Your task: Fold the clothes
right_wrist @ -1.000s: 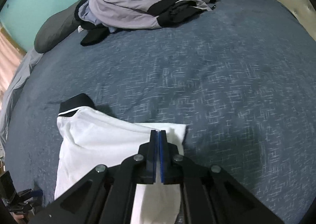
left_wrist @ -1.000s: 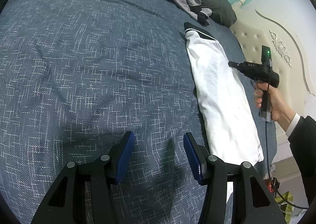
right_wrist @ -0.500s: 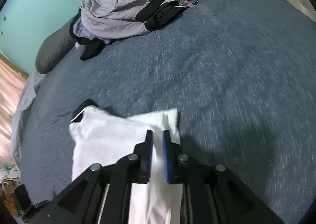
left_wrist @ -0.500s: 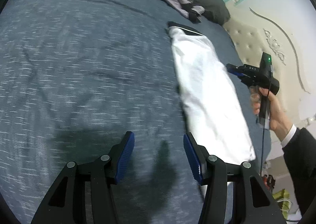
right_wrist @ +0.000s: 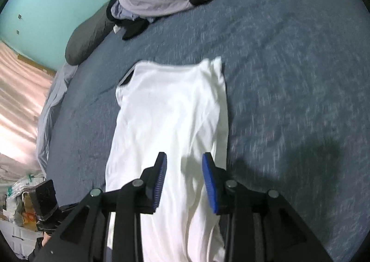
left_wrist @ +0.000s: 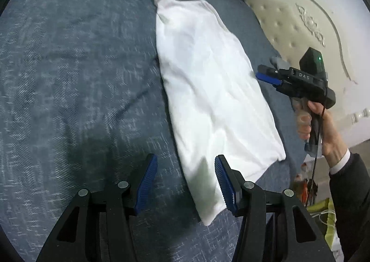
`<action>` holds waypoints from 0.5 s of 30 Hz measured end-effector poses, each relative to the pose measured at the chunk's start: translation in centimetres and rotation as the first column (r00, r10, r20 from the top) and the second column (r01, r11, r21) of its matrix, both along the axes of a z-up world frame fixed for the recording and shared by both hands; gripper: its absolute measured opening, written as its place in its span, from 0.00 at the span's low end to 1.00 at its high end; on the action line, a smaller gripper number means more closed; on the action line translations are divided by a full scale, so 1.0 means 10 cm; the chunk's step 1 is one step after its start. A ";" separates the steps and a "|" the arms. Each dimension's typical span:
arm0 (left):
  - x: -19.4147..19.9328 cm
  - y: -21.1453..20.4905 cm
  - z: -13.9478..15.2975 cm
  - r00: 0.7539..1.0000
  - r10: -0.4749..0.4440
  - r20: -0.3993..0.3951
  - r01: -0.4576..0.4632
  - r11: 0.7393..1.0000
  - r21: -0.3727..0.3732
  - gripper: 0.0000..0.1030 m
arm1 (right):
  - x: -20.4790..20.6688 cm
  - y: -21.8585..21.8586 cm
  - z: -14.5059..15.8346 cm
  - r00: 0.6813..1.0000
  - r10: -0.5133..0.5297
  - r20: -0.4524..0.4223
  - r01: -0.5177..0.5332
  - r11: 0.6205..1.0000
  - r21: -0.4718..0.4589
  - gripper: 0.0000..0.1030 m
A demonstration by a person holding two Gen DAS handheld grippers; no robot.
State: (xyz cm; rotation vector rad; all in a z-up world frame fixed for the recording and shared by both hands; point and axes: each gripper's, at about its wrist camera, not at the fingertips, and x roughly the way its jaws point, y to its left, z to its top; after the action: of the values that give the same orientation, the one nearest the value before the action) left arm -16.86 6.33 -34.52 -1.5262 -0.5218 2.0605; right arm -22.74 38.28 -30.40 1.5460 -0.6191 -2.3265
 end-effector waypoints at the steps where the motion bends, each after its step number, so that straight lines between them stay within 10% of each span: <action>1: 0.00 0.02 -0.02 1.000 -0.001 0.007 0.001 1.000 0.001 0.54 | 0.03 -0.02 -0.04 1.000 0.001 0.019 -0.001 1.000 0.019 0.31; 9: 0.00 0.25 -0.09 0.999 -0.035 0.039 0.036 0.999 -0.017 0.53 | 0.16 -0.07 -0.19 1.000 0.004 0.025 -0.004 1.000 0.002 0.06; 15: 0.00 0.37 -0.07 0.996 -0.078 0.037 0.079 0.997 -0.018 0.09 | 0.25 0.19 -0.13 0.996 -0.090 -0.002 0.090 0.993 -0.073 0.03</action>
State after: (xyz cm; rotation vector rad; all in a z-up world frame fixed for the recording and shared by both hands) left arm -16.82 10.06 -35.24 -1.5729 -0.4494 1.9871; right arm -20.26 40.17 -31.69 1.5092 -0.7789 -2.3442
